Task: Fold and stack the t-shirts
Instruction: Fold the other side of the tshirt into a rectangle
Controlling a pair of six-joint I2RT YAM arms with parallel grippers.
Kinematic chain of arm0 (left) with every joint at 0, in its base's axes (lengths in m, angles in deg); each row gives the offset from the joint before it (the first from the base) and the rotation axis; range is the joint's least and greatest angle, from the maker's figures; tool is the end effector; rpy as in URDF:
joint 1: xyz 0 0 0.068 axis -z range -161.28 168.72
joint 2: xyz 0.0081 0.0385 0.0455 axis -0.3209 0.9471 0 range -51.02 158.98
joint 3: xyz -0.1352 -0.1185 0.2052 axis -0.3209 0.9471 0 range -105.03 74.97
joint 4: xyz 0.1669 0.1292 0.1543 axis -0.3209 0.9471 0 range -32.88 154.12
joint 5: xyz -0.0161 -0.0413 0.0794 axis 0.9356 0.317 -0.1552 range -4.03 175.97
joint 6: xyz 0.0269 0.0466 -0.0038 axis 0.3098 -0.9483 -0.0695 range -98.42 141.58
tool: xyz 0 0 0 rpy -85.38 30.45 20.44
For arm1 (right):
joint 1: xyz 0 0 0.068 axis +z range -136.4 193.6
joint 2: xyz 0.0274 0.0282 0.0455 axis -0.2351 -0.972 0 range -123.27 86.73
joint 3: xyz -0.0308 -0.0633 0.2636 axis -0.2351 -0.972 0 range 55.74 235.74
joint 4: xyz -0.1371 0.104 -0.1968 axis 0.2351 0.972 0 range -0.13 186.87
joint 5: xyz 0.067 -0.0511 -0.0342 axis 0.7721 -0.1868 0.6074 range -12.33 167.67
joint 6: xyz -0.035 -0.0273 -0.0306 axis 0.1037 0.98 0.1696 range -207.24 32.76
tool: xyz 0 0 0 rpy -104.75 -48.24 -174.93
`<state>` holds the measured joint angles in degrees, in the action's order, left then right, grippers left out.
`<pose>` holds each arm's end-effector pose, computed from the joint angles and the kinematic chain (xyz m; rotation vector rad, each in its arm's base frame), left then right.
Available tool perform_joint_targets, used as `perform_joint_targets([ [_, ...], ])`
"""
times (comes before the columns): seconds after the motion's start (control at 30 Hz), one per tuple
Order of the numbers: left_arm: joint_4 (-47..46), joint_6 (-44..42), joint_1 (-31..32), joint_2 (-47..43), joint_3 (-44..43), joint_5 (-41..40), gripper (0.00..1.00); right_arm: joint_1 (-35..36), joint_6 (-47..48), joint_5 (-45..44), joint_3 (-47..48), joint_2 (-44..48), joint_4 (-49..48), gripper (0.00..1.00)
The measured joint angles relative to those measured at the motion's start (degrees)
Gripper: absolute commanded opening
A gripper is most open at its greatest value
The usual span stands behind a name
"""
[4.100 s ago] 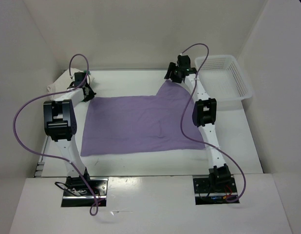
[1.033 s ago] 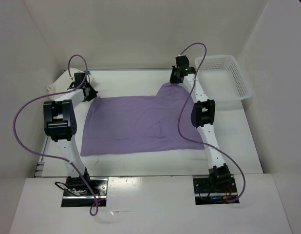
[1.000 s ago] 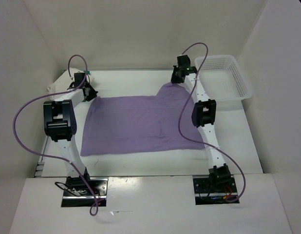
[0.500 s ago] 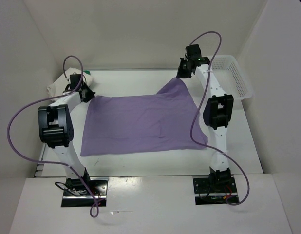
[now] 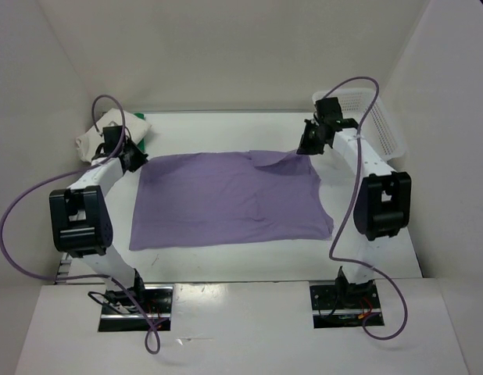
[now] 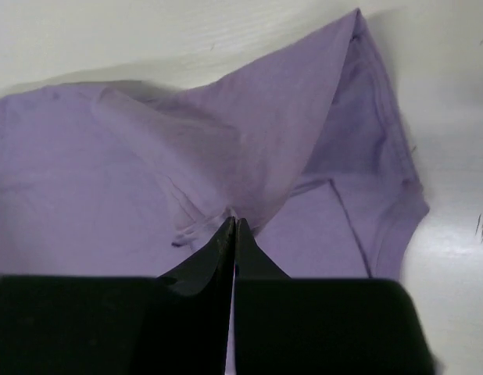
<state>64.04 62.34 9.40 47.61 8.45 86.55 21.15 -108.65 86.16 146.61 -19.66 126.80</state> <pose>0.3792 0.0617 0.2261 -0.9557 2.0589 -0.3042 0.4089 0.0595 0.2725 0.2404 2.5041 0.3944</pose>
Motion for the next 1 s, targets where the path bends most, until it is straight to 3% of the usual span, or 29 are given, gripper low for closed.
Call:
perform_joint_targets([
  [0.43,3.02,-0.28,-1.7,-13.35,6.54,-0.09,0.0,-3.96,-3.08,3.63,-19.52,20.33,-2.38,0.0],
  [0.57,5.01,-0.83,-1.99,-16.5,7.78,-0.76,0.0,-4.85,-3.67,4.87,-20.9,24.17,-0.11,0.0],
  [0.8,7.32,-3.1,-2.01,-23.23,11.43,-6.21,0.0,-5.81,-4.94,7.63,-26.32,38.82,2.64,0.0],
  [0.87,8.31,-3.3,-2.01,-23.74,13.55,-9.05,0.0,-6.54,-5.16,7.34,-28.76,40.26,4.22,0.0],
  [1.0,13.07,-3.26,-2.05,-23.71,16.96,-12.24,0.09,-7.06,-5.68,5.25,-34.07,38.75,8.2,0.0],
])
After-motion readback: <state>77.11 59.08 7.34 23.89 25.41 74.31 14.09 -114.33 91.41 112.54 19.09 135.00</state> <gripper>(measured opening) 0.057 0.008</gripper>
